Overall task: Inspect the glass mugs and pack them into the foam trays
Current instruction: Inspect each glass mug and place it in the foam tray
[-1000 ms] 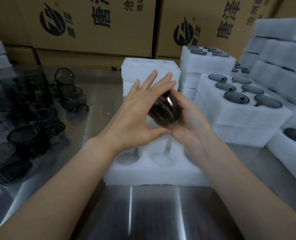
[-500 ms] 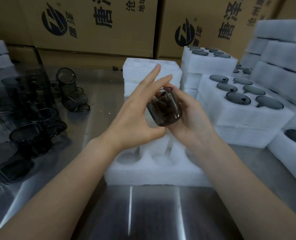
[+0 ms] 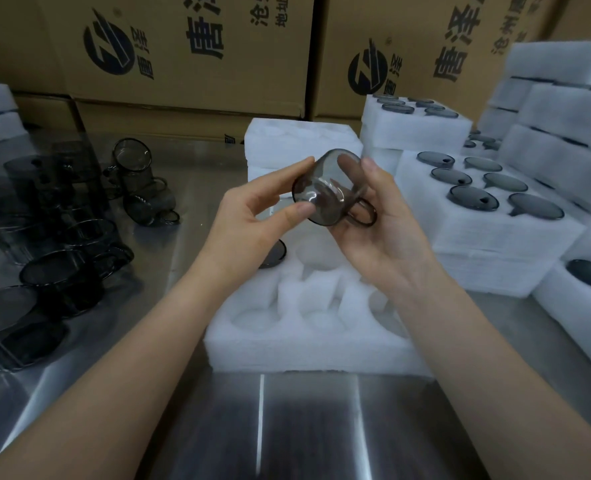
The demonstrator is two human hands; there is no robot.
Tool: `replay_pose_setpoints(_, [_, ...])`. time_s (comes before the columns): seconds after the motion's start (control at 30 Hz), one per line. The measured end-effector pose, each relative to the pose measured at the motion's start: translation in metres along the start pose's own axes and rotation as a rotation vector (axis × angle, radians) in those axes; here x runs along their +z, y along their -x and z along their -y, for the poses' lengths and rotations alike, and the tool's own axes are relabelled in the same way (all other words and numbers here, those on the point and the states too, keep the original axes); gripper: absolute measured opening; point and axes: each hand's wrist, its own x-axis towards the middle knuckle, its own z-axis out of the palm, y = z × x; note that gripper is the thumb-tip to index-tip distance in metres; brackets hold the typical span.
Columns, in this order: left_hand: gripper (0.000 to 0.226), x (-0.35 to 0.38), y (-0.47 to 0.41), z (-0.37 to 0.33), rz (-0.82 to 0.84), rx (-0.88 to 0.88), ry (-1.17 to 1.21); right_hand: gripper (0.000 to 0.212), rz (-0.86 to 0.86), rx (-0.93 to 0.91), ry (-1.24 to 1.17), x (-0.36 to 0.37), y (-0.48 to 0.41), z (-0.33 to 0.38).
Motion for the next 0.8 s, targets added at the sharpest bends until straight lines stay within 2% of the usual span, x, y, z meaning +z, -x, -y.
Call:
replay_pose_setpoints(0.1, [0.032,-0.001,-0.001,-0.001,-0.034,-0.071,0.008,0.026,-0.033,-0.051,0.125,-0.001,0.001,0.001])
replay_pose_setpoints(0.17, [0.024,-0.001,-0.002,0.0,-0.086,-0.107,-0.017,0.018,-0.156,-0.126,0.249,0.001,0.003,-0.001])
replay_pose_setpoints(0.2, [0.022,0.0,-0.003,0.001,-0.119,-0.12,-0.033,0.014,-0.243,-0.151,0.358,0.002,0.005,-0.003])
replay_pose_setpoints(0.27, [0.018,0.0,-0.004,0.002,-0.21,-0.137,-0.091,0.027,-0.396,-0.189,0.674,0.002,0.007,-0.009])
replay_pose_setpoints(0.33, [0.016,-0.001,-0.005,0.004,-0.304,-0.164,-0.167,0.029,-0.461,-0.248,0.932,0.002,0.009,-0.015])
replay_pose_setpoints(0.47, [0.017,-0.004,-0.007,0.008,-0.419,-0.275,-0.216,0.026,-0.419,-0.271,1.25,0.004,0.012,-0.018])
replay_pose_setpoints(0.57, [0.016,-0.007,-0.008,0.01,-0.433,-0.36,-0.225,0.022,-0.361,-0.284,1.42,0.005,0.012,-0.019])
replay_pose_setpoints(0.8, [0.016,-0.006,-0.009,0.012,-0.389,-0.447,-0.265,0.026,-0.287,-0.197,1.597,0.01,0.013,-0.018])
